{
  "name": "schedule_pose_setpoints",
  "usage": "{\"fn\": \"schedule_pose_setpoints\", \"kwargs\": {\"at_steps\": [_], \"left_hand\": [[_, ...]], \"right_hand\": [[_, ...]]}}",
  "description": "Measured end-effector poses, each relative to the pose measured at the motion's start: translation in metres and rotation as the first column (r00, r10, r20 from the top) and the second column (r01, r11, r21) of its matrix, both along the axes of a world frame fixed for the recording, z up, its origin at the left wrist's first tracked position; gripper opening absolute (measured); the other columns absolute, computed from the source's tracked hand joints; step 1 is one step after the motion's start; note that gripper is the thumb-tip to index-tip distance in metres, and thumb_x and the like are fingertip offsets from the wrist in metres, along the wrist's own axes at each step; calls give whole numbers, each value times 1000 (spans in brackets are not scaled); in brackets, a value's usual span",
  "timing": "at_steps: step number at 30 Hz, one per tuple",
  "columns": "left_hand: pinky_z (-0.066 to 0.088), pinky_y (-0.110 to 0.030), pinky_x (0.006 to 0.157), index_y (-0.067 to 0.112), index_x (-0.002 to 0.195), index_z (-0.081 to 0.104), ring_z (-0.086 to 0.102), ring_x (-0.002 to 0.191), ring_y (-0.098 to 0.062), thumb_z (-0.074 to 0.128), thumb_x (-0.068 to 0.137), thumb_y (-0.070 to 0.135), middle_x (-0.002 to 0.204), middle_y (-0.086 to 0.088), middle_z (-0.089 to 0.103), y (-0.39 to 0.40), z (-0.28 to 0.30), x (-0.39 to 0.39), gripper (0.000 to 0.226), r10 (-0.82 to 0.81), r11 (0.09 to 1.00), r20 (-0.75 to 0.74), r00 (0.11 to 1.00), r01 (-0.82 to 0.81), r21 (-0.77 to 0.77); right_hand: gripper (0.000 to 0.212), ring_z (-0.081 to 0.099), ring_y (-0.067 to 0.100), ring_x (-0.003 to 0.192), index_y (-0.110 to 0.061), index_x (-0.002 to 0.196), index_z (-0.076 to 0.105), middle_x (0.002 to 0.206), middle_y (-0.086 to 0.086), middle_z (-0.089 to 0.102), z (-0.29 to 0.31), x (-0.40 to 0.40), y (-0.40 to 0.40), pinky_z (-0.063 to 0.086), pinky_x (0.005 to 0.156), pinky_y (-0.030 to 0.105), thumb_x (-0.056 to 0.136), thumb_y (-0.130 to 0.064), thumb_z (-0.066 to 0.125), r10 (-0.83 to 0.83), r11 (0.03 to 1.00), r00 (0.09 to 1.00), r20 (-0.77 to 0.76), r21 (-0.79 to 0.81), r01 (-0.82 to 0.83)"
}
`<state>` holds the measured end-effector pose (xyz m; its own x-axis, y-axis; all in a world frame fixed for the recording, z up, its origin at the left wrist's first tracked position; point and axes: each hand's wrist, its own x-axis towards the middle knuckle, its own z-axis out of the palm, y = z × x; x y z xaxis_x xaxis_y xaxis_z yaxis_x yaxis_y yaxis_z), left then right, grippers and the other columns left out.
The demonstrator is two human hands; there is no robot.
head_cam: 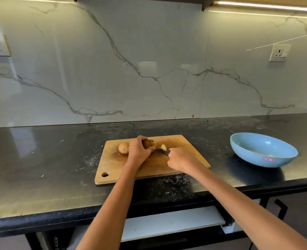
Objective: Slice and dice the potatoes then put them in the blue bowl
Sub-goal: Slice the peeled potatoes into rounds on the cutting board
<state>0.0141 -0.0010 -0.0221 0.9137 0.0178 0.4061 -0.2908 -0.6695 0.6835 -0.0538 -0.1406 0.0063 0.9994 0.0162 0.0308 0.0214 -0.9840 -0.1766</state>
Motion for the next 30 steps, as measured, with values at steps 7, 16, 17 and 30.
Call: {"fn": "schedule_pose_setpoints", "kwargs": {"at_steps": [7, 16, 17, 30], "left_hand": [[40, -20, 81, 10, 126, 51, 52, 99, -16, 66, 86, 24, 116, -8, 59, 1, 4, -3, 45, -46, 999, -55, 997, 45, -17], [39, -18, 77, 10, 126, 50, 47, 91, -10, 64, 87, 19, 116, -8, 59, 1, 6, -5, 43, -83, 996, -69, 994, 81, -24], [39, -18, 77, 10, 127, 49, 46, 92, -10, 64, 87, 19, 117, -8, 58, 1, 6, -5, 44, -88, 996, -72, 994, 87, -25], [38, -18, 78, 13, 126, 49, 46, 94, -10, 63, 87, 16, 121, -8, 55, 2, 6, -4, 42, -100, 995, -68, 993, 98, -24]], "right_hand": [[25, 38, 12, 51, 0, 108, 56, 66, 1, 44, 5, 7, -21, 28, 45, 22, 94, -10, 38, -92, 985, 995, -22, 145, 94], [26, 22, 4, 33, -12, 74, 38, 58, -3, 31, 20, 15, -29, 15, 31, 14, 97, -11, 26, -86, 784, 892, -444, 522, 336], [28, 21, 3, 30, -13, 72, 37, 57, -4, 29, 21, 15, -33, 13, 31, 13, 98, -13, 26, -62, 751, 877, -477, 556, 356], [30, 20, 3, 31, -12, 74, 40, 47, -6, 30, 23, 13, -44, 16, 28, 13, 102, -18, 28, -8, 614, 864, -503, 679, 401]]}}
